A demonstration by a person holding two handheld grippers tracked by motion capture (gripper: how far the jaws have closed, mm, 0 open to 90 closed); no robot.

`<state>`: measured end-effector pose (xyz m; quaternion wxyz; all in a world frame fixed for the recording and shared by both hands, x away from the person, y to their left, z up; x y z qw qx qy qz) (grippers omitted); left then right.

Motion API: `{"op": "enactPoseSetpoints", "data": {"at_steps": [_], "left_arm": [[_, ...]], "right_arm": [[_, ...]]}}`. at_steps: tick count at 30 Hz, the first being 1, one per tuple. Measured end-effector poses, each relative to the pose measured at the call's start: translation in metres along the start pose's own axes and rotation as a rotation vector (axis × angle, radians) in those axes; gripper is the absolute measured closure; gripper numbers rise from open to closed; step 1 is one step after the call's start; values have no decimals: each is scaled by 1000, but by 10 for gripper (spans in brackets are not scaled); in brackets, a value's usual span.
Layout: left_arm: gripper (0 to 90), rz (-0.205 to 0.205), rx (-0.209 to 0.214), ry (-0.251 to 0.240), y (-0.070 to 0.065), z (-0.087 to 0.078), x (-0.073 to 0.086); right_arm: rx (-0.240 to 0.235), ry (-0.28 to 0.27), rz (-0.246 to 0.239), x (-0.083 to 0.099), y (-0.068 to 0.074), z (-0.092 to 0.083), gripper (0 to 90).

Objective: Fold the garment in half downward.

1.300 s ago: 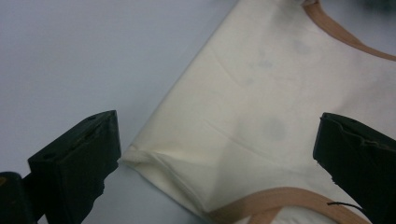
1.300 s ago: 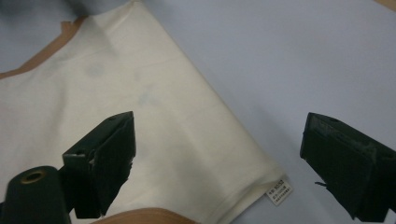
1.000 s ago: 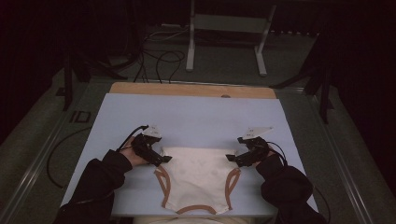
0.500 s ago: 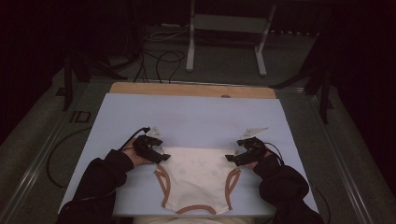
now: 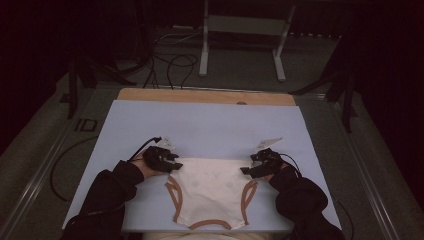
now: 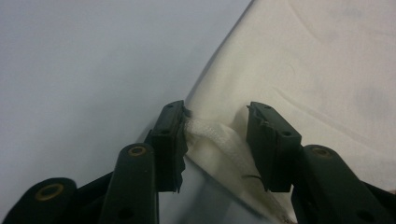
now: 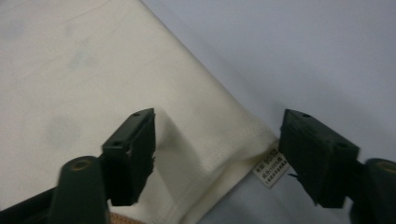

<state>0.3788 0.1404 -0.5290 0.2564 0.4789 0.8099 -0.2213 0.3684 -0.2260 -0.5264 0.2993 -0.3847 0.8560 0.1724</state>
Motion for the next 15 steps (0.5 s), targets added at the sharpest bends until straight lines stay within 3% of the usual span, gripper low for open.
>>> {"op": "enactPoseSetpoints", "data": {"at_steps": [7, 8, 15], "left_arm": [[704, -10, -2, 6, -1, 0, 0], [723, -1, -6, 14, -3, 0, -1], [809, 6, -7, 18, -8, 0, -2]], "right_arm": [[6, 19, -22, -1, 3, 3, 397], [13, 27, -25, -2, 3, 2, 459], [34, 35, -43, -1, 2, 1, 607]]}}
Point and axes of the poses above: each handheld gripper's, and its own axes: z roughly forward along the jaws, x roughly out of its underside, y roughly to its left, the point moved 2 cm from there along z, roughly forward along the jaws, and after that the axes turned 3 degrees about x, right-handed, at the moved point
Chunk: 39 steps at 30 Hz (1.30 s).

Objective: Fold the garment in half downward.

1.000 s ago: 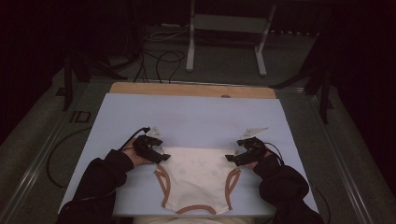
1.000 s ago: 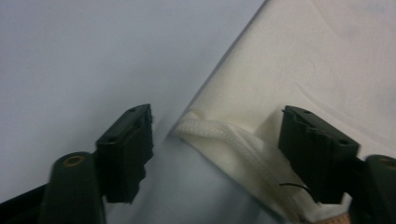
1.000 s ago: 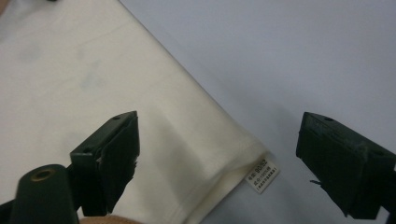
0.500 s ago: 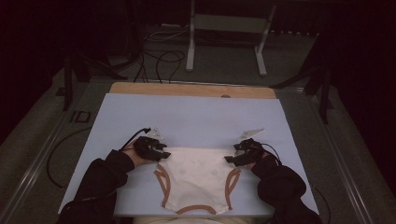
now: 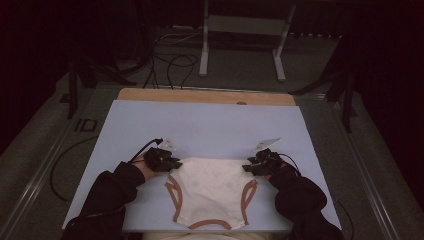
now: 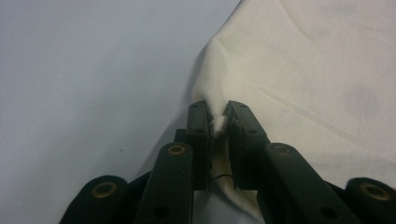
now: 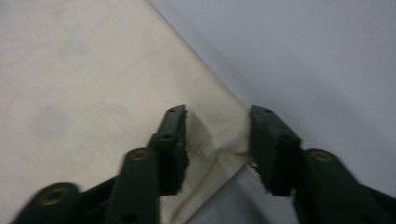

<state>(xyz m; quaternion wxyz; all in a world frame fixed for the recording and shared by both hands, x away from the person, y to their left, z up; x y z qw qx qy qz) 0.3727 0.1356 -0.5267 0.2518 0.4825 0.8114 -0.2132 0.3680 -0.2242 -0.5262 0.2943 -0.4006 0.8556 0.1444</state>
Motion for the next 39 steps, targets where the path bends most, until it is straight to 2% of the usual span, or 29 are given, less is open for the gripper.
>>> {"op": "enactPoseSetpoints", "data": {"at_steps": [2, 3, 4, 5, 6, 9, 10, 17, 22, 27, 33, 35, 39], "left_arm": [[817, 1, -1, 2, -1, -1, 0], [824, 1, -1, 2, -1, -1, 0], [827, 4, -6, 1, -3, -1, 0], [828, 4, -6, 1, -3, -1, 0], [830, -6, -1, -2, -3, -1, 1], [838, -3, 3, 2, -3, -3, 1], [838, -4, 7, 0, -4, -5, 1], [841, 0, 0, -29, -6, -18, -1], [841, 13, -11, -35, -3, -26, -6], [841, 19, -28, -39, 1, -30, -10], [840, 15, -38, -36, 12, -31, -18], [840, 15, -50, -49, 20, -33, -24], [840, 2, -53, -71, 24, -33, -29]], "right_arm": [[20, 6, -7, 0, 0, 0, 668], [20, 6, -7, 0, 0, 0, 668], [27, 12, -20, -1, 0, -1, 741], [27, 12, -20, -1, 0, -1, 741], [33, 11, -27, -1, 1, 0, 807], [23, 15, -24, -2, 2, 0, 854], [3, 9, -18, -3, 3, 0, 868], [9, -25, -19, -9, 4, -9, 880], [1, -74, -15, -19, 3, -18, 881], [16, -80, -21, -27, 0, -20, 882], [36, -78, -23, -36, -6, -21, 882], [45, -85, -18, -38, -8, -22, 882], [54, -94, -4, -43, -13, -23, 882]]}}
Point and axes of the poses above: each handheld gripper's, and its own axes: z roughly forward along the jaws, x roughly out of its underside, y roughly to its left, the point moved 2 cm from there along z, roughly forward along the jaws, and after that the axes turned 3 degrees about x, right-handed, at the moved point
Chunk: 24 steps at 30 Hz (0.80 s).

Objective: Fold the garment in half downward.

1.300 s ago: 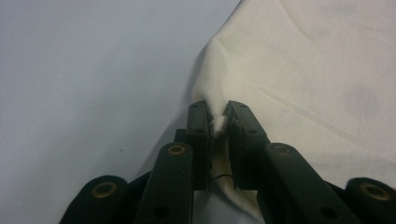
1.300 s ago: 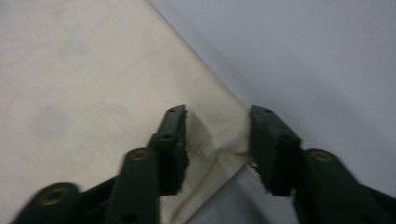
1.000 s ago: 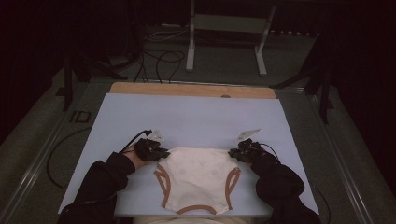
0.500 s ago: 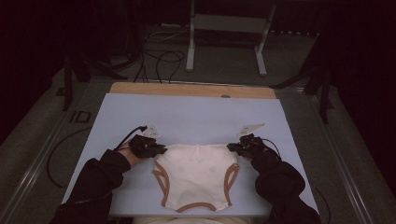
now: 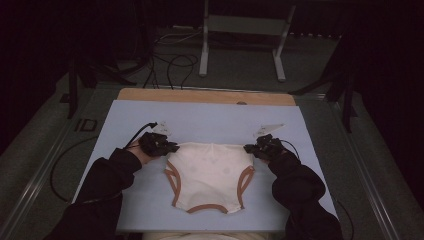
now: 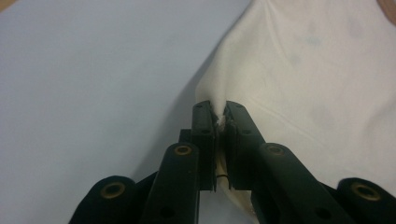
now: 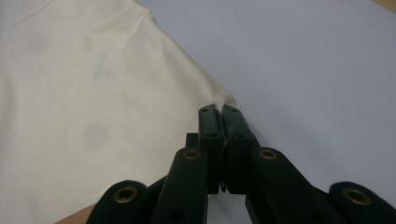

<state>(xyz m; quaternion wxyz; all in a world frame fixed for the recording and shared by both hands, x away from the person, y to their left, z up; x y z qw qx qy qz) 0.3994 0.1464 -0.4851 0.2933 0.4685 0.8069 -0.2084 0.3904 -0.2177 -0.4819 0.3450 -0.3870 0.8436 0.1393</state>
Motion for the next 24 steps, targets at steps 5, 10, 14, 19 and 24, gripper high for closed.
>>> {"op": "enactPoseSetpoints", "data": {"at_steps": [5, 10, 14, 19, 24], "left_arm": [[841, 8, -17, -1, 4, 3, -6], [840, 10, -38, -6, 12, 5, -16], [840, 13, -50, -8, 16, 6, -19], [839, -7, -55, -13, 24, 11, -22], [839, -23, -54, -15, 30, 14, -24]], "right_arm": [[9, -4, 2, -6, -7, 1, 883], [32, -6, 14, -15, -18, 2, 882], [42, -4, 25, -21, -24, 5, 883], [52, 15, 33, -24, -30, 10, 882], [55, 19, 43, -27, -37, 13, 882]]}}
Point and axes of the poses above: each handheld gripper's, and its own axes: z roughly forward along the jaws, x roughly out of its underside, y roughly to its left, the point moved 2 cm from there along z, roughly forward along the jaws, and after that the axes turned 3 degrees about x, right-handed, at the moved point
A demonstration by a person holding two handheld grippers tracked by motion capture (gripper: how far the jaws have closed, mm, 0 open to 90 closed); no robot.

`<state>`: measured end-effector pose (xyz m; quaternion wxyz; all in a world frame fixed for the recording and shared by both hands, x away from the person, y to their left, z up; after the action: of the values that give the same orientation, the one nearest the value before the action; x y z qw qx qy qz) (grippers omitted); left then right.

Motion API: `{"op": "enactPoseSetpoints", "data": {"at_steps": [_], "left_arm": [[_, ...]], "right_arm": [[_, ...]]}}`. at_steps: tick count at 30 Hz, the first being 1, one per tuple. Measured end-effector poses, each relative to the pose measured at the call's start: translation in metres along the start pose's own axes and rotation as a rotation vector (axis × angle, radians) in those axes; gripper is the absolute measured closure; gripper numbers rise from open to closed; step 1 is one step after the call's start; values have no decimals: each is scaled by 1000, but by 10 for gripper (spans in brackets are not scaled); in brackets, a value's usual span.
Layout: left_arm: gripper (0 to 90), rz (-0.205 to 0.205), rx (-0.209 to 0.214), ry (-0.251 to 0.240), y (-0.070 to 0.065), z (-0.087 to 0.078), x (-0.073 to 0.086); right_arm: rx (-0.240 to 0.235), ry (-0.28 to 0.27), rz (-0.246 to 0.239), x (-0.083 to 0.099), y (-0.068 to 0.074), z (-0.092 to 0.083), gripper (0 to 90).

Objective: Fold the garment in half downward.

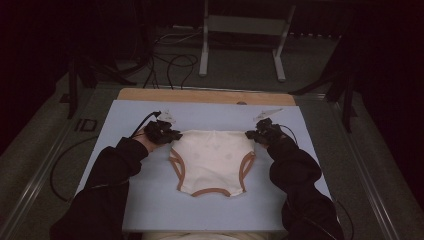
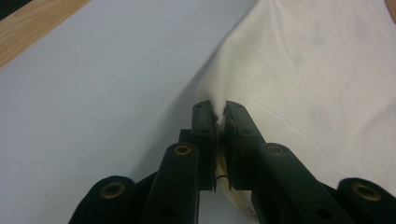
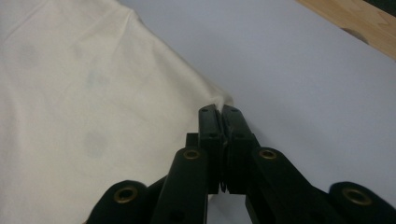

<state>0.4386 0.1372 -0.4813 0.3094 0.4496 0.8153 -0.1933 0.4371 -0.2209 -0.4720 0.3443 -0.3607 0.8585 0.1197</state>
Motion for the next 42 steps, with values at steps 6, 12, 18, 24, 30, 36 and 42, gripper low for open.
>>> {"op": "enactPoseSetpoints", "data": {"at_steps": [6, 12, 18, 24, 30, 36, 42], "left_arm": [[837, -16, -15, -3, 7, 8, -2], [836, -20, -25, 14, 12, 15, -3], [836, -41, -28, 16, 17, 24, -5], [818, -70, -12, 11, 23, 31, -2], [815, -83, -7, 14, 25, 34, 0], [648, -100, -12, 2, 28, 35, 1], [443, -114, -25, 6, 29, 28, 1]], "right_arm": [[11, 23, 13, -8, -11, 10, 882], [8, 40, 37, -5, -15, 16, 882], [21, 59, 51, -1, -21, 23, 882], [19, 71, 69, 1, -24, 29, 880], [21, 82, 77, 2, -26, 32, 880], [29, 79, 92, 3, -26, 33, 847], [46, 58, 99, 5, -25, 31, 675]]}}
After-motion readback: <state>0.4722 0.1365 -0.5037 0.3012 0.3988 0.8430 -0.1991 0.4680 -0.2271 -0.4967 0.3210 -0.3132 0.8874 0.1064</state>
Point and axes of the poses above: each handheld gripper's, and its own axes: z roughly forward along the jaws, x roughly out of its underside, y roughly to its left, the point moved 2 cm from there along z, roughly forward along the jaws, and after that the axes turned 3 degrees about x, right-handed, at the moved point
